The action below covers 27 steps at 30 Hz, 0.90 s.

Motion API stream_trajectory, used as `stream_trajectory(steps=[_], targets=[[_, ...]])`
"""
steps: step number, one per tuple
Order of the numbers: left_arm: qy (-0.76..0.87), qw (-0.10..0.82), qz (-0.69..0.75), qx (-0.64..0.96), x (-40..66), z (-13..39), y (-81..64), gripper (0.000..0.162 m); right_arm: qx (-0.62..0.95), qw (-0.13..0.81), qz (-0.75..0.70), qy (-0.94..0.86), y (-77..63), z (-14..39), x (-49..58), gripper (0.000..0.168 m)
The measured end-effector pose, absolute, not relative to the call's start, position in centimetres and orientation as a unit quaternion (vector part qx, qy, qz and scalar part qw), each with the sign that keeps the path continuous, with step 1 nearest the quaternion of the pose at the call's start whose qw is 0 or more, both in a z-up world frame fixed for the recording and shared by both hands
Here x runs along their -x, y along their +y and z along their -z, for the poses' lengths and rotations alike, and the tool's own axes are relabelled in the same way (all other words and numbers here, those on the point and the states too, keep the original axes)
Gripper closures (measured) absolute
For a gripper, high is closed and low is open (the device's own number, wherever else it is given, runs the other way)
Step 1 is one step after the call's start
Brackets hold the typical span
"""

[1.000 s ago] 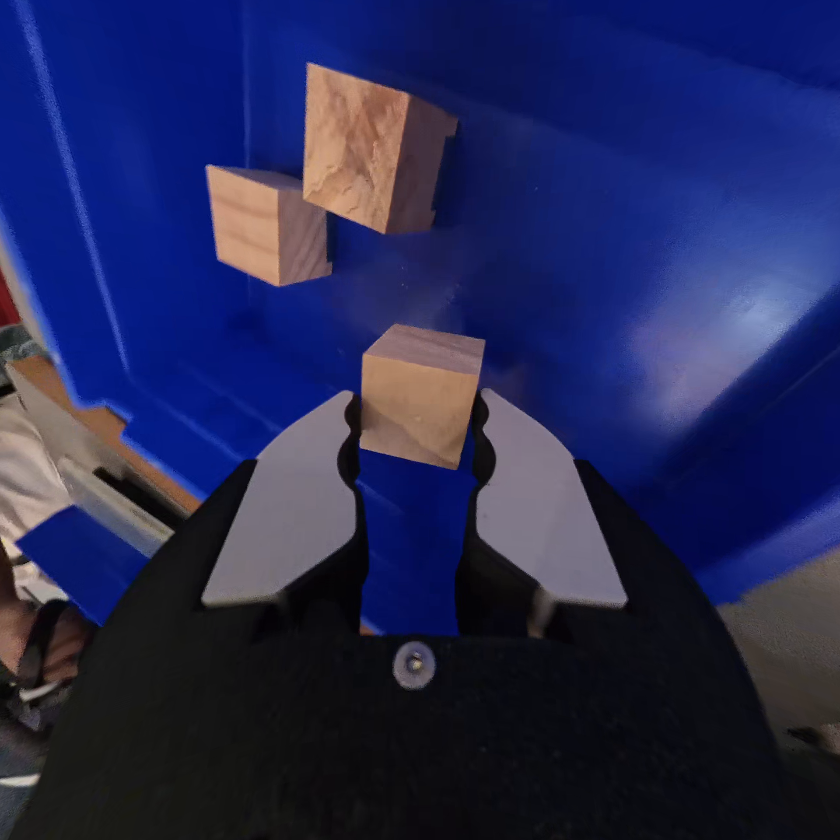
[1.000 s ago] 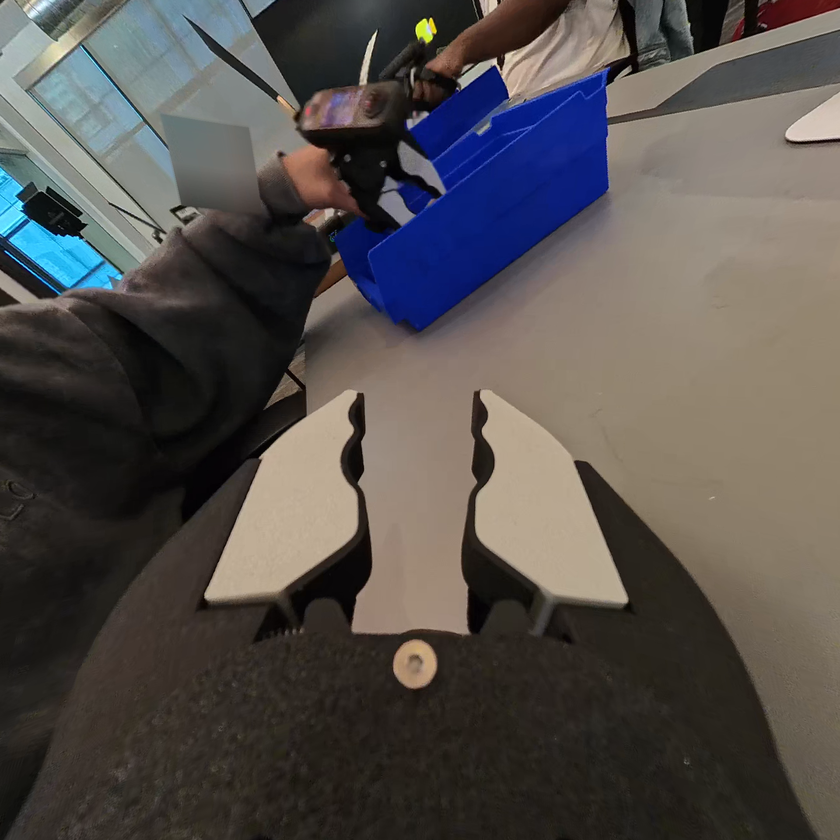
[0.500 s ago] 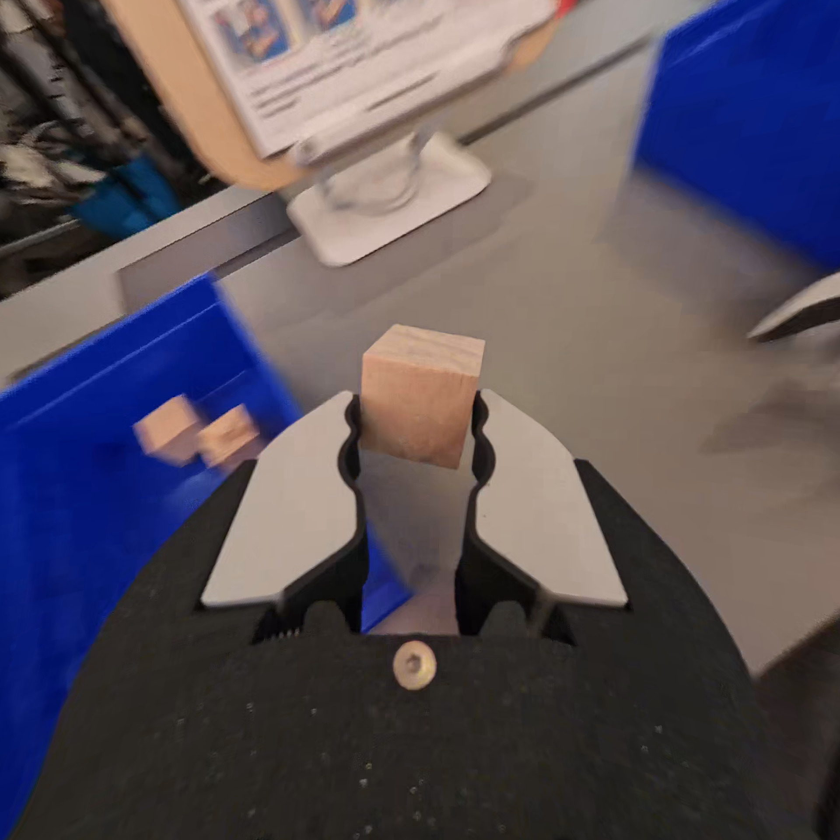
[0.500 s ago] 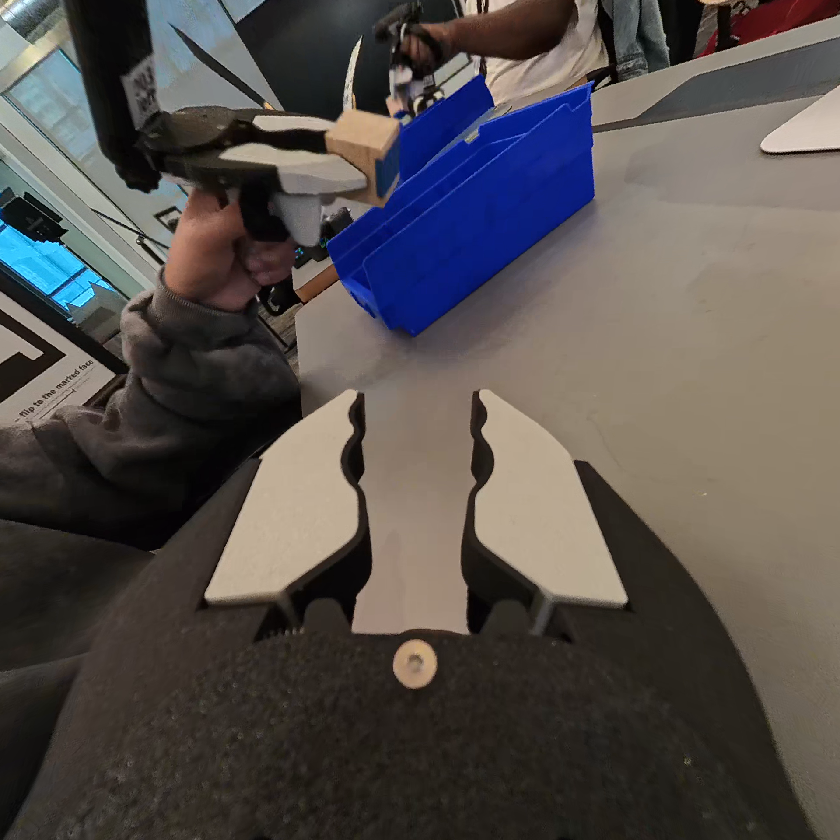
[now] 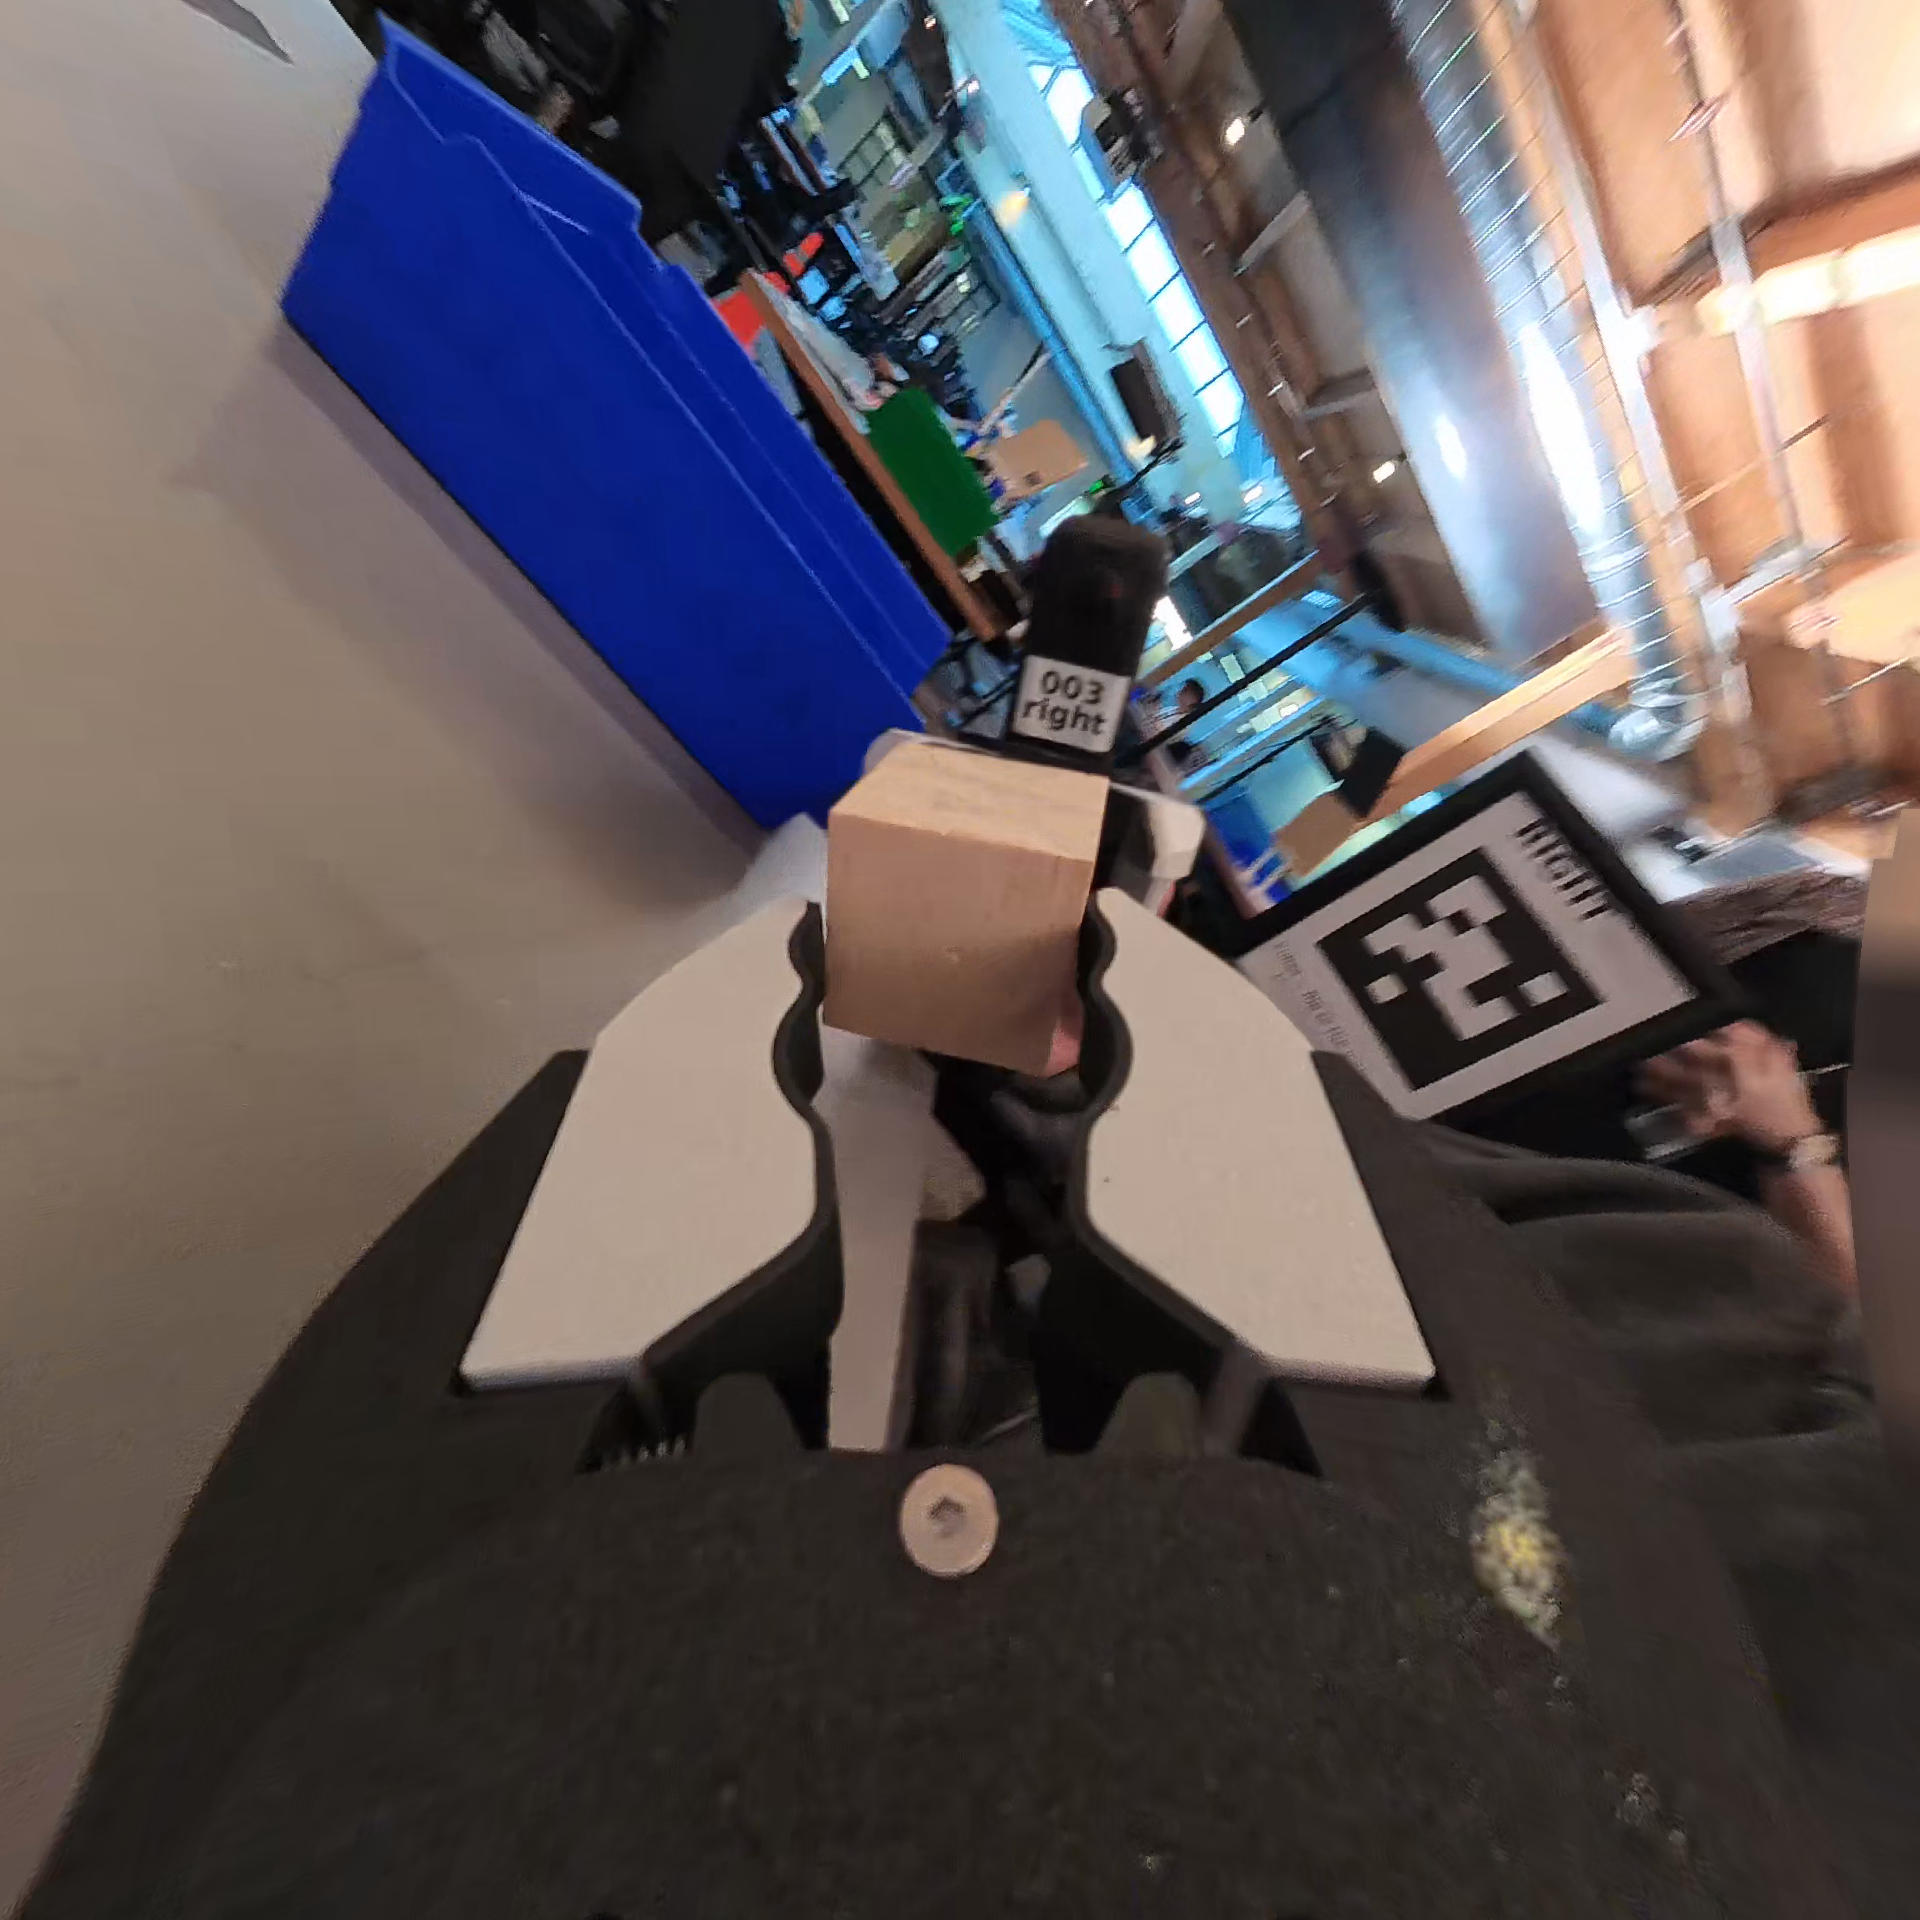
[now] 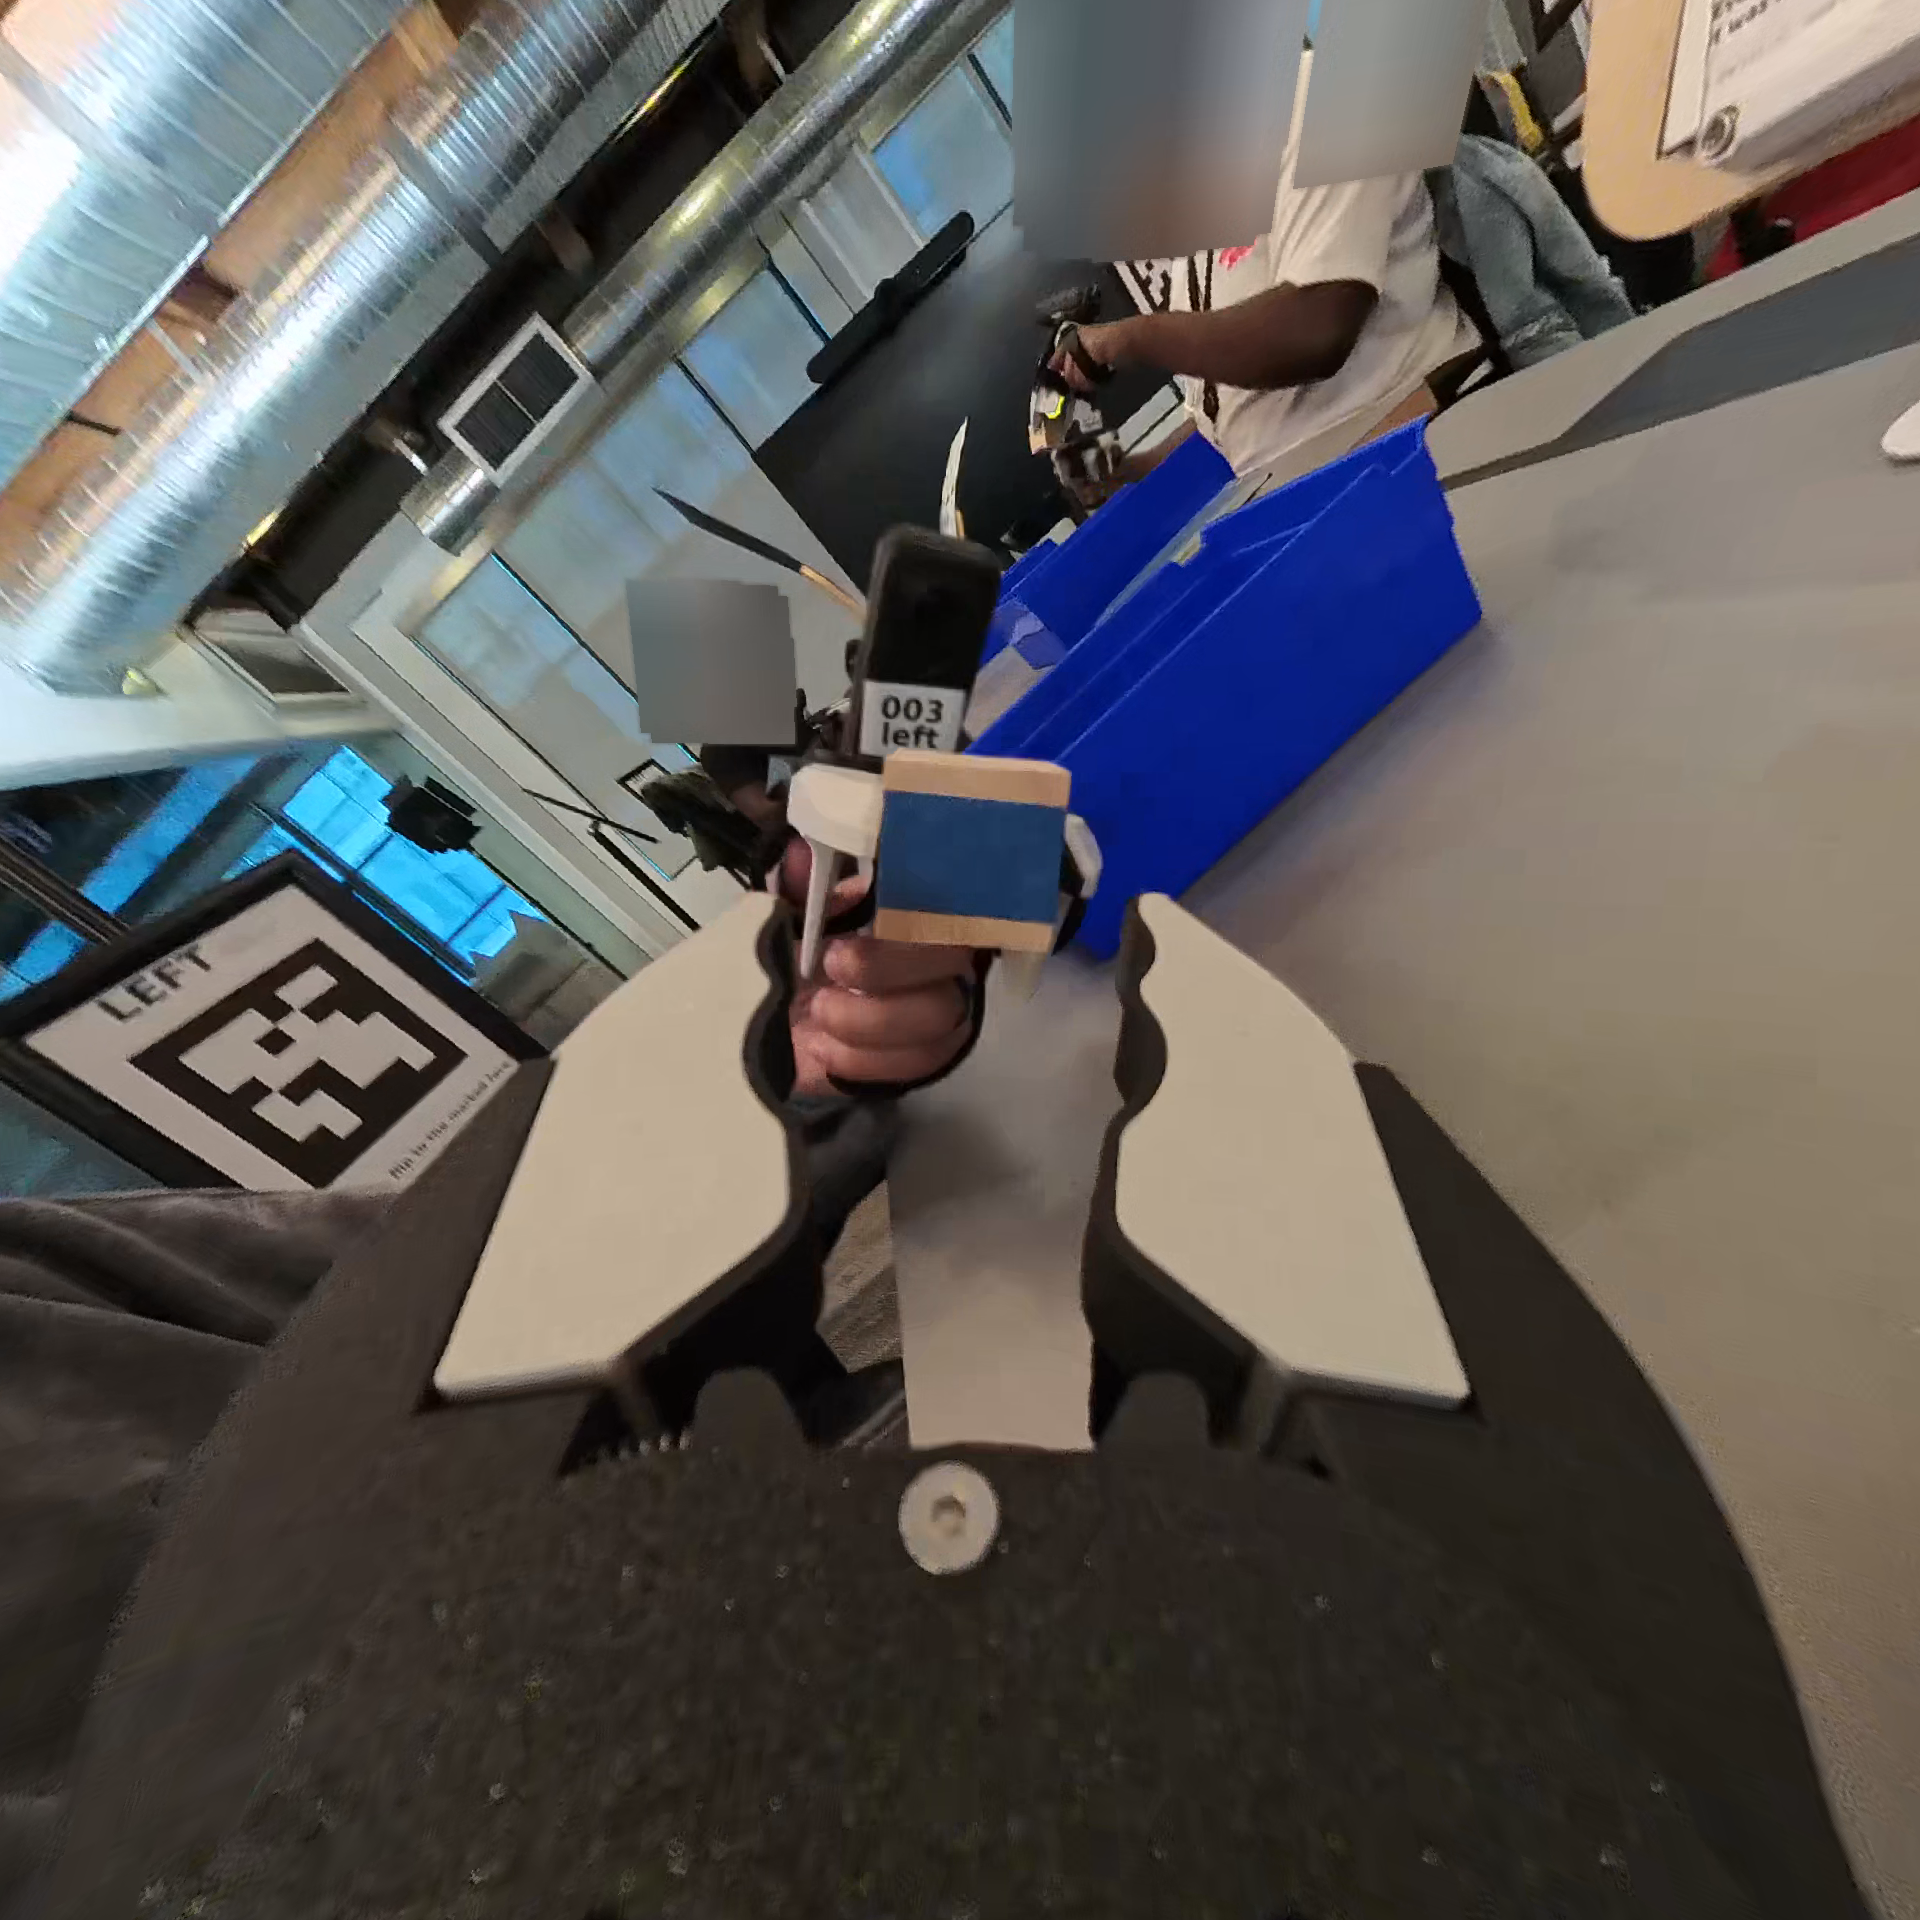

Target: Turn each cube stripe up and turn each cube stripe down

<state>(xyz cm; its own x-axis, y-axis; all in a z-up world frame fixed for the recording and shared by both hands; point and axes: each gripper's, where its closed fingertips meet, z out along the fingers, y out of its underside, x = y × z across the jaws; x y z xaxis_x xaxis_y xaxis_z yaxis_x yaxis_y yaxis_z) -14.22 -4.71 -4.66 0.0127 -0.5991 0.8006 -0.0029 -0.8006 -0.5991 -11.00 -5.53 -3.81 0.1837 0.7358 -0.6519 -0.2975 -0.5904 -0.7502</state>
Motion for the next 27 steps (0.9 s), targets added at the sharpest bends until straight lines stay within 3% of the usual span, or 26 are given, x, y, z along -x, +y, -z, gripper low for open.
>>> stream_trajectory(steps=[4,10,16,18,21,27], targets=[[0.188,0.2,0.687,0.673,14.5,5.1,-4.2,0.116,0.66,0.366,-0.635,-0.168,-5.5,5.2,13.1,0.109],[0.196,0.202,0.671,0.686,14.0,5.9,-4.5,0.116,0.687,0.359,-0.606,-0.178,-5.2,6.9,15.3,0.11],[0.212,0.205,0.653,0.698,13.2,6.9,-5.0,0.117,0.694,0.335,-0.617,-0.16,-5.3,7.4,14.7,0.124],[0.228,0.22,0.641,0.699,13.3,6.7,-5.0,0.111,0.701,0.356,-0.596,-0.163,-5.2,7.4,14.3,0.124],[0.259,0.299,0.554,0.732,15.0,7.2,-3.9,0.083,0.728,0.41,-0.521,-0.171,-4.3,7.6,12.8,0.124],[0.222,0.402,0.449,0.767,19.2,7.7,-1.9,0.086,0.794,0.524,-0.26,-0.167,-1.9,7.8,6.9,0.124]])
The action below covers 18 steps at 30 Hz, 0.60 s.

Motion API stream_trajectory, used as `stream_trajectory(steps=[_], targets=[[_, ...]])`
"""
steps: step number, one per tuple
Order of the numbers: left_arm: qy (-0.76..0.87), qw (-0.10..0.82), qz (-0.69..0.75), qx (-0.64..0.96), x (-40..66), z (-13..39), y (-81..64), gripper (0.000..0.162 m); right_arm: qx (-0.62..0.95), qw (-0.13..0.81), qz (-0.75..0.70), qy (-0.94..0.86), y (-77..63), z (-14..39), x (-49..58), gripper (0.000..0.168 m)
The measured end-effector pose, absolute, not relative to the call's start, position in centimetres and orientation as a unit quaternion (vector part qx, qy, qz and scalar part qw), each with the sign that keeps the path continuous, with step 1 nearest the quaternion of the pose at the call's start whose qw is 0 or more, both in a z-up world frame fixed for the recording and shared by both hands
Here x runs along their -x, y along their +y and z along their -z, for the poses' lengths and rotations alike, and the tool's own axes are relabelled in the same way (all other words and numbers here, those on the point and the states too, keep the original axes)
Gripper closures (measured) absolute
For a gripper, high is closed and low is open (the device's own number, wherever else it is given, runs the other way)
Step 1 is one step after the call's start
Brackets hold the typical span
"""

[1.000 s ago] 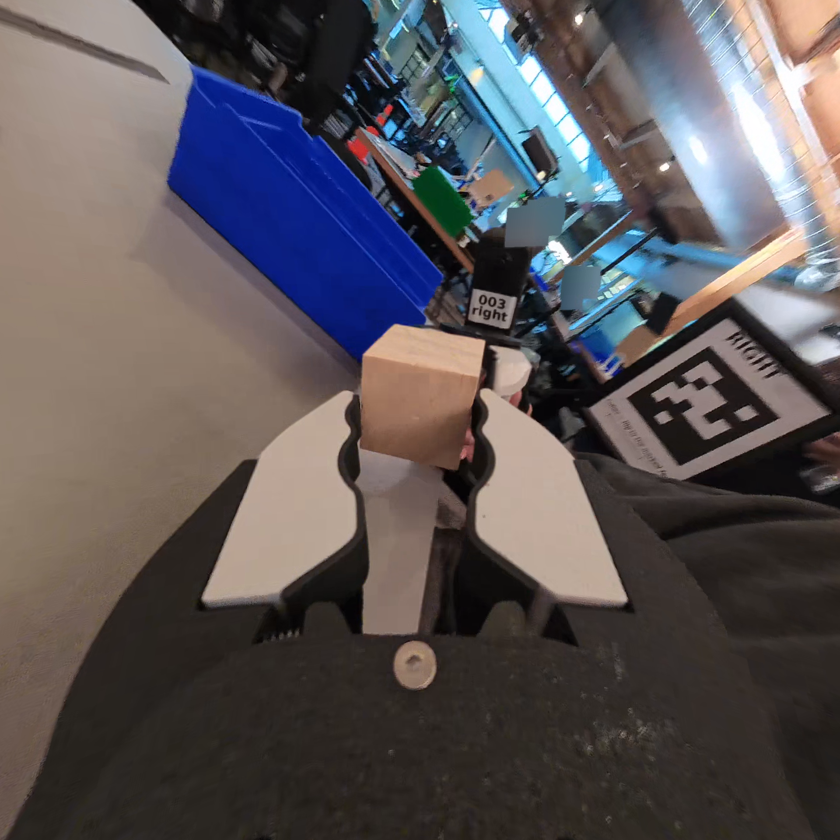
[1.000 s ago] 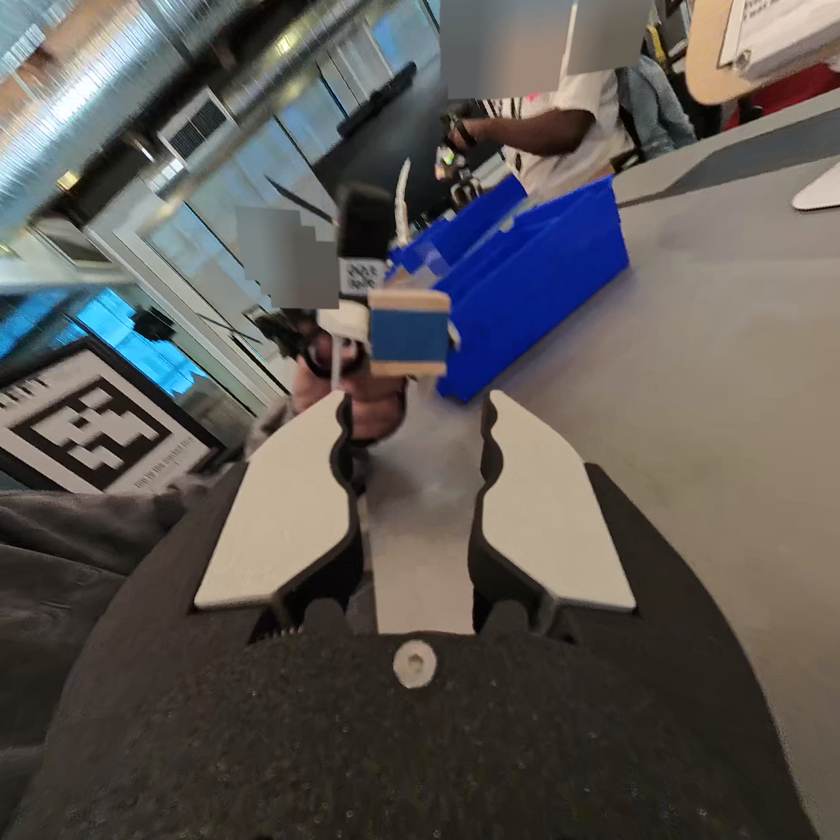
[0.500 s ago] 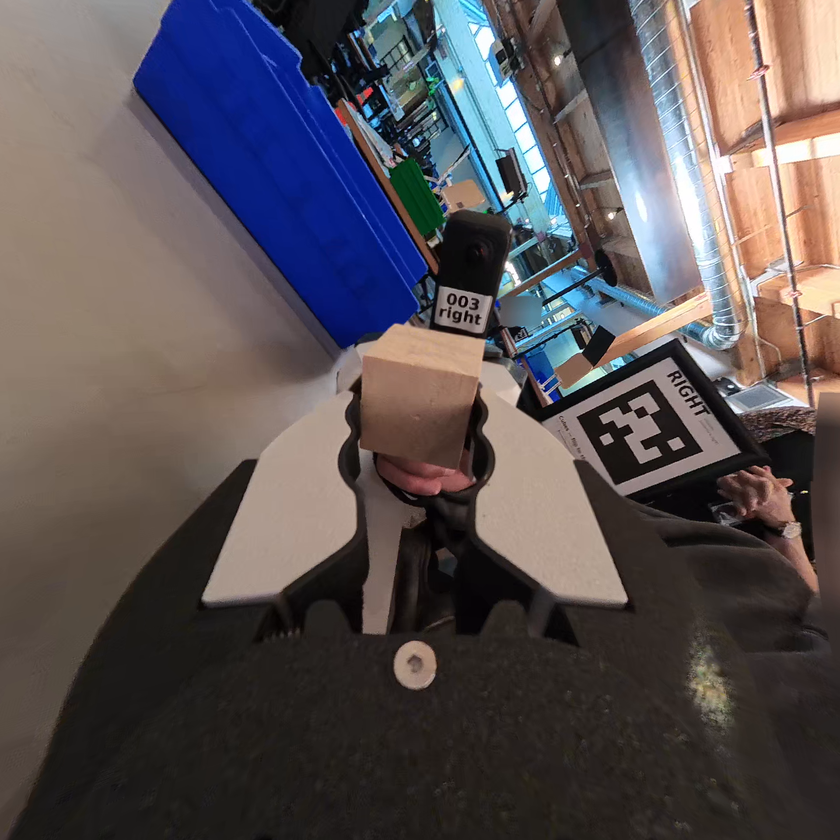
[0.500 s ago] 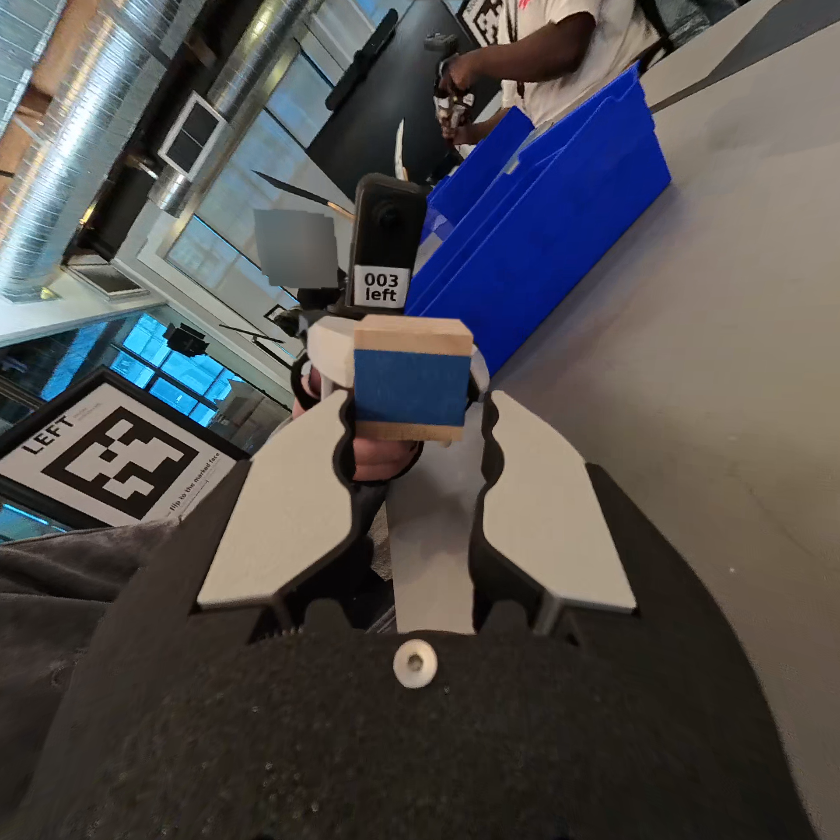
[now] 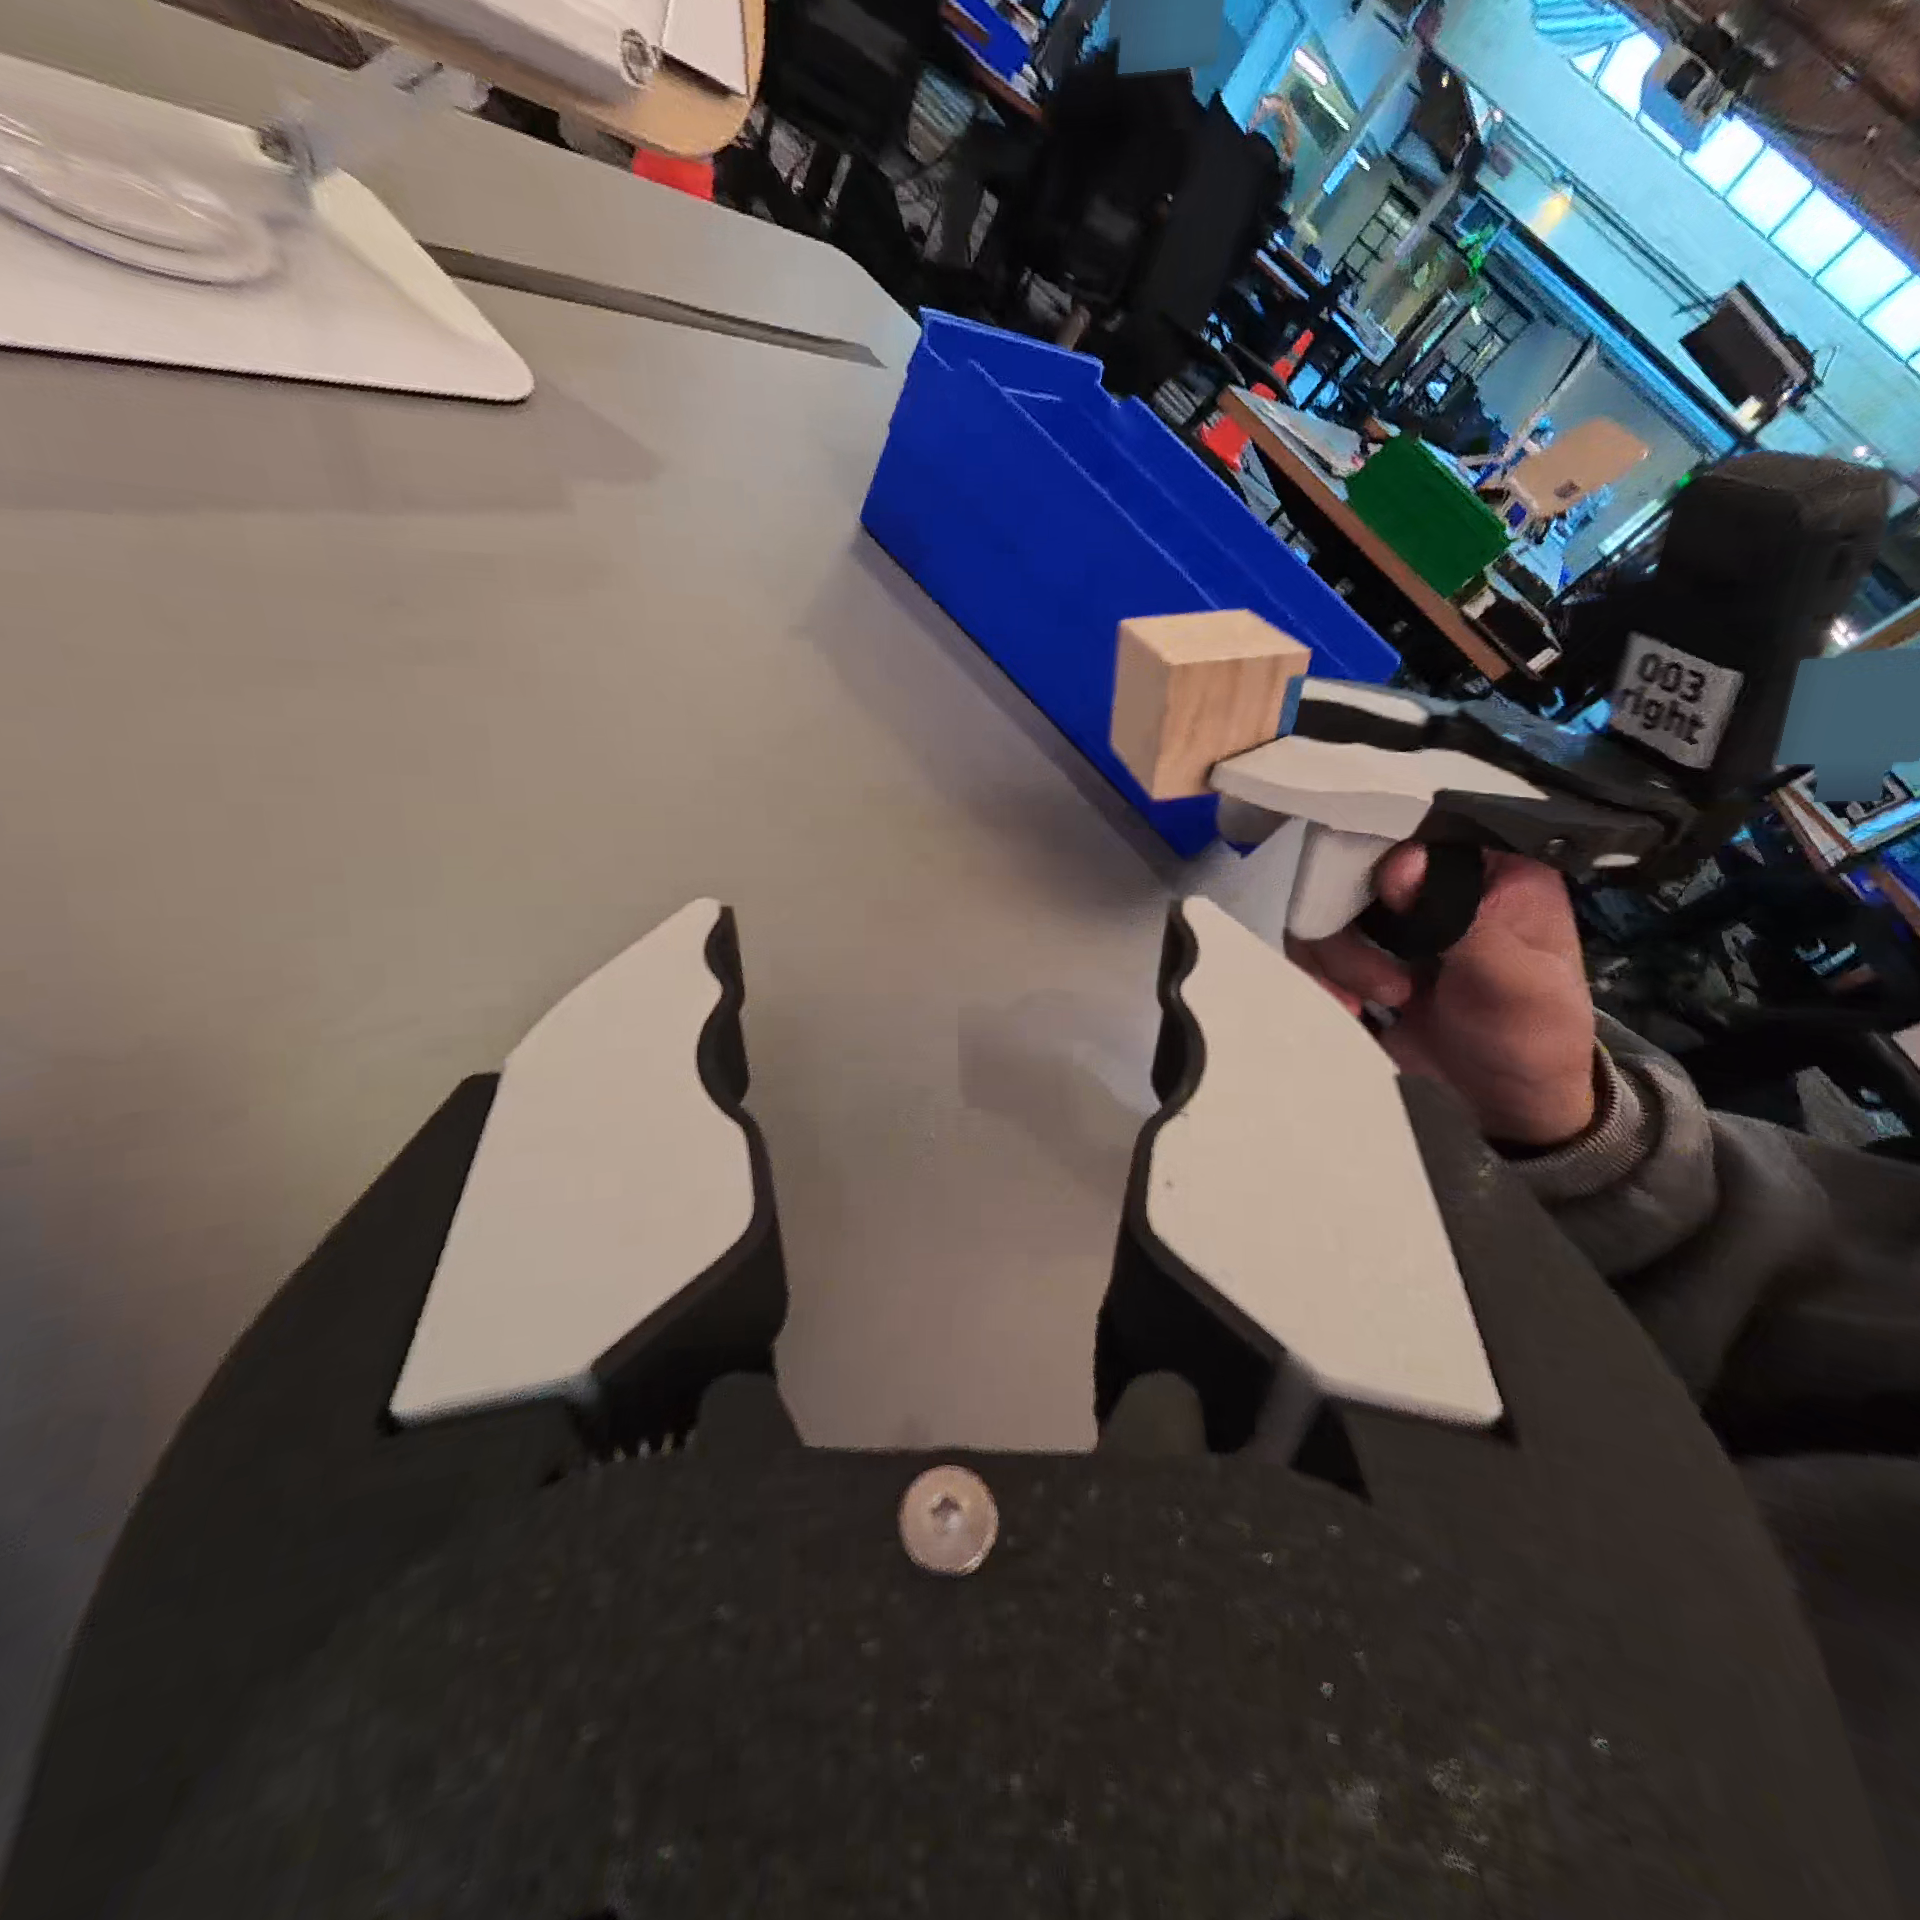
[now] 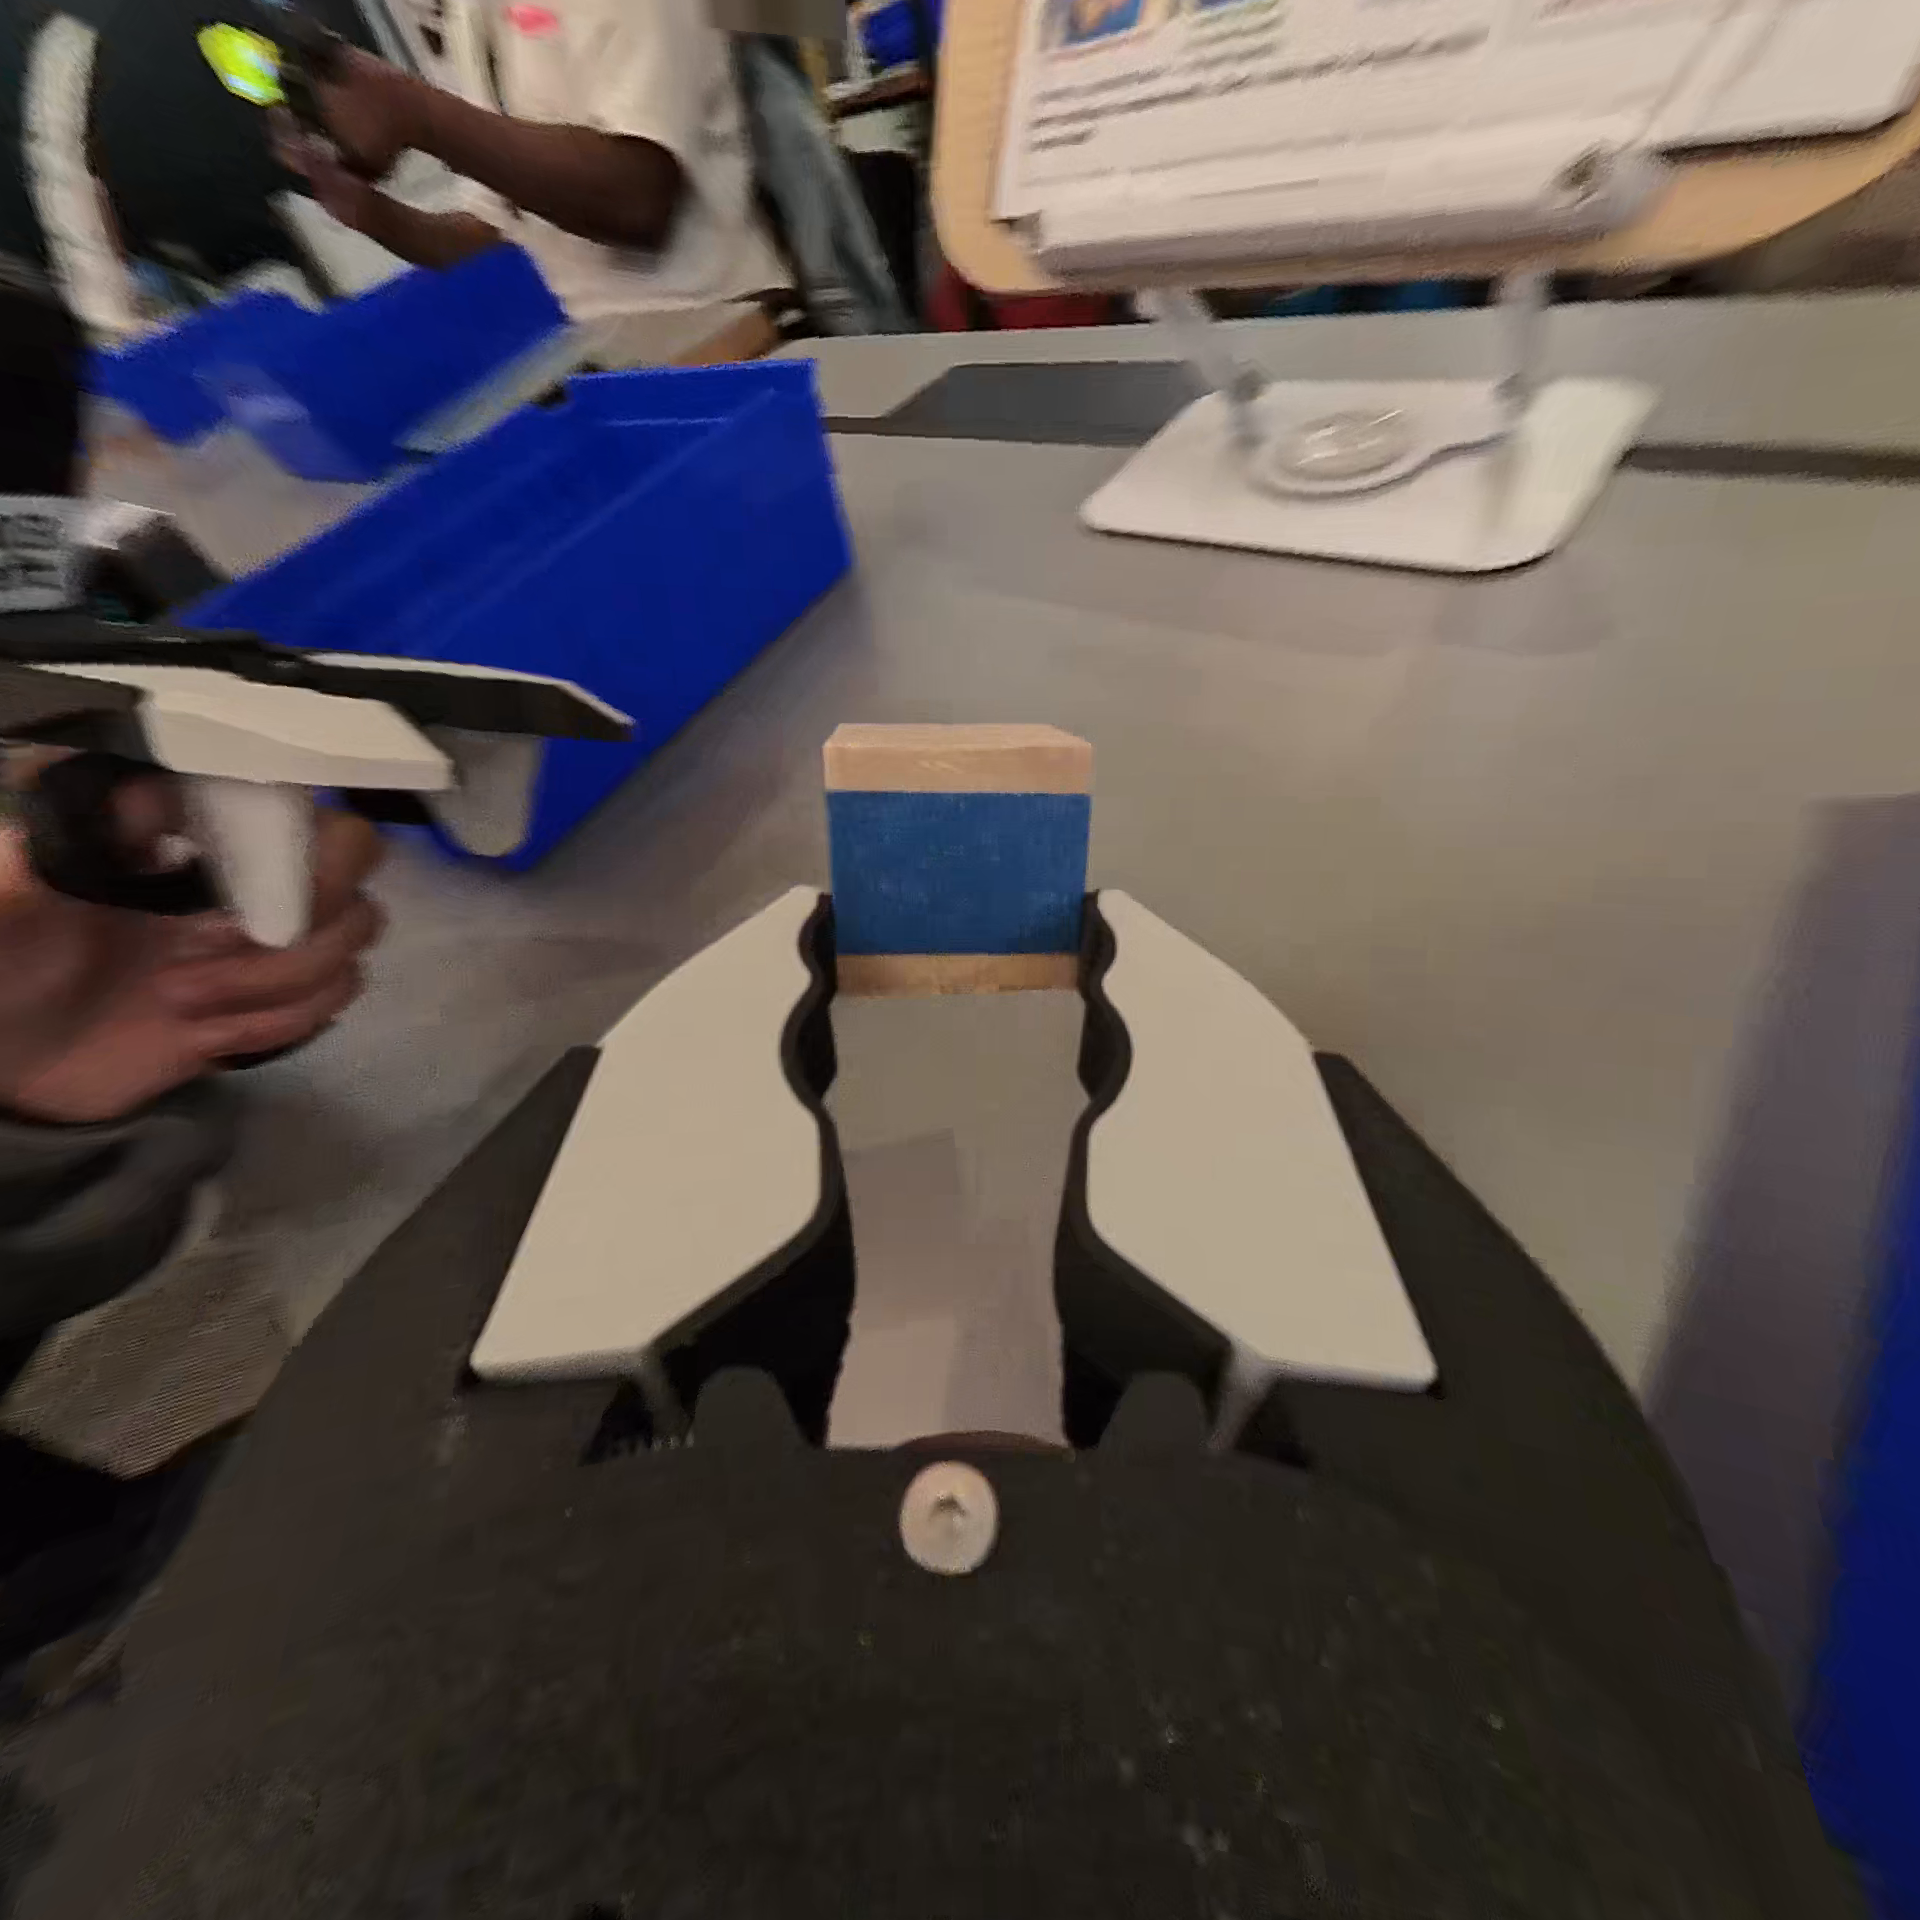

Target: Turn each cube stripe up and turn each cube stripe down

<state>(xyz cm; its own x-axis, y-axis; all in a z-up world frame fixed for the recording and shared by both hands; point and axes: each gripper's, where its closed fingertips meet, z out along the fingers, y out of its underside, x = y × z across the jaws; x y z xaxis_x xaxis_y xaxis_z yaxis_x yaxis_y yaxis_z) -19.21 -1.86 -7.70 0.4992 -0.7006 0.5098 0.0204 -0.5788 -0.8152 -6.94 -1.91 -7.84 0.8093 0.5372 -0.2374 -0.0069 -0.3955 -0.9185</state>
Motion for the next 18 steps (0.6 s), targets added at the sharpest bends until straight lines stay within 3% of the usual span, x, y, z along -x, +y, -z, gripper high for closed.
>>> stream_trajectory(steps=[3,15,18], targets=[[0.229,0.398,0.439,0.772,19.4,8.4,-2.4,0.088,0.794,0.555,-0.191,-0.159,-1.6,6.7,4.6,0.124],[0.271,0.39,0.414,0.776,18.7,10.1,-4.2,0.095,0.793,0.568,-0.139,-0.168,-1.3,5.7,2.8,0.124],[0.283,0.383,0.413,0.776,18.5,10.4,-4.6,0.095,0.78,0.598,-0.087,-0.162,-0.9,1.3,-1.0,0.124]])
